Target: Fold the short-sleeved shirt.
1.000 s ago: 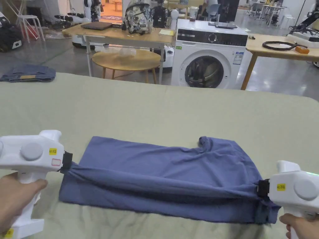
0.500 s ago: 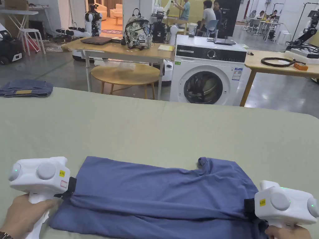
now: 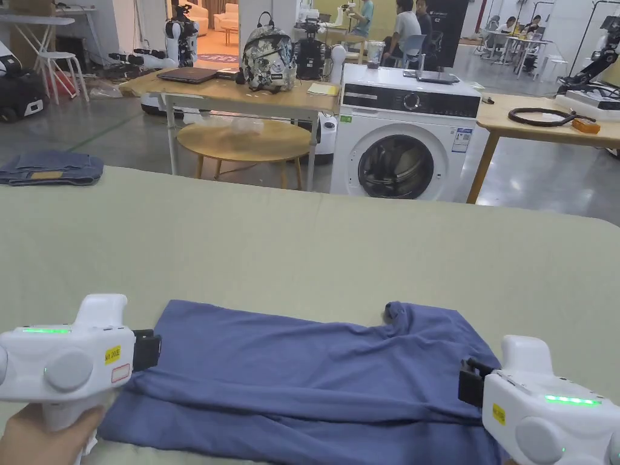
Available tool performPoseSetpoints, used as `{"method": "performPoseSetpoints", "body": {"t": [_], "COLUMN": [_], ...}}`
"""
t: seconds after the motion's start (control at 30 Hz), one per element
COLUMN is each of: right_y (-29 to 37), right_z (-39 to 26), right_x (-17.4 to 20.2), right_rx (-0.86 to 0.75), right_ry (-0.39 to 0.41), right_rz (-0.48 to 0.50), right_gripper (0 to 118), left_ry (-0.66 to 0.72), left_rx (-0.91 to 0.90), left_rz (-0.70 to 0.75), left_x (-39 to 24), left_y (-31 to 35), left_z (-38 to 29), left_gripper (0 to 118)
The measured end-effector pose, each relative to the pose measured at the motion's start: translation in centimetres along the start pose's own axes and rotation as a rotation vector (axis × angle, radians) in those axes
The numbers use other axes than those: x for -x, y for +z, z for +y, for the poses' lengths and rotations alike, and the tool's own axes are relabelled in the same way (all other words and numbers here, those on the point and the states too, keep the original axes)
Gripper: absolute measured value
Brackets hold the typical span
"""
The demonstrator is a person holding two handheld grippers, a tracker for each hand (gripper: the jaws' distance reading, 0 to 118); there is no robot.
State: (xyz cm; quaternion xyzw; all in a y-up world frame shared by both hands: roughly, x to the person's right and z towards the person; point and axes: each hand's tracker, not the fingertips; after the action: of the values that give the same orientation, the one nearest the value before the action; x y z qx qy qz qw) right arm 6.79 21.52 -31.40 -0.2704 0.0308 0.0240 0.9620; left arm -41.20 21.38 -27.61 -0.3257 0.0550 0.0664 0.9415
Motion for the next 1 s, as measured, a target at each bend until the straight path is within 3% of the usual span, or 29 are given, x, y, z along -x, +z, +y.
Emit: {"method": "performPoseSetpoints", "body": {"t": [0.07, 0.1, 0.37, 0.73, 0.8, 0.9, 1.0], "right_y": [1.5, 2.1, 5.8, 5.8, 5.6, 5.2, 4.9], "right_z": [-0.2, -0.3, -1.2, -3.2, -3.5, -4.0, -4.4], "right_x": [1.7, 2.4, 4.8, 3.7, 3.4, 3.0, 2.6], "right_rx": [-0.049, -0.061, -0.126, -0.037, -0.020, 0.007, 0.041], "right_ry": [0.022, 0.029, -0.016, -0.008, -0.003, 0.004, 0.007], "right_rz": [-0.010, -0.009, 0.022, 0.006, 0.003, -0.013, -0.015], "right_gripper": [10, 4, 0, 0, 0, 0, 0], "left_ry": [-0.024, -0.037, -0.030, 0.030, 0.076, 0.108, 0.040], "left_rx": [-0.051, -0.071, -0.130, 0.174, 0.214, 0.357, 0.447], "left_rz": [0.017, 0.026, 0.041, 0.035, -0.004, -0.049, -0.038], "left_x": [-0.8, -0.9, -0.5, 4.5, 5.4, 5.2, 4.8], "left_y": [1.5, 1.6, 4.8, 0.7, -0.9, -2.4, -4.3], "left_z": [-0.8, -1.1, -3.7, -3.0, -2.0, -1.1, -0.9], "left_gripper": [5, 0, 0, 0, 5, 38, 43]}}
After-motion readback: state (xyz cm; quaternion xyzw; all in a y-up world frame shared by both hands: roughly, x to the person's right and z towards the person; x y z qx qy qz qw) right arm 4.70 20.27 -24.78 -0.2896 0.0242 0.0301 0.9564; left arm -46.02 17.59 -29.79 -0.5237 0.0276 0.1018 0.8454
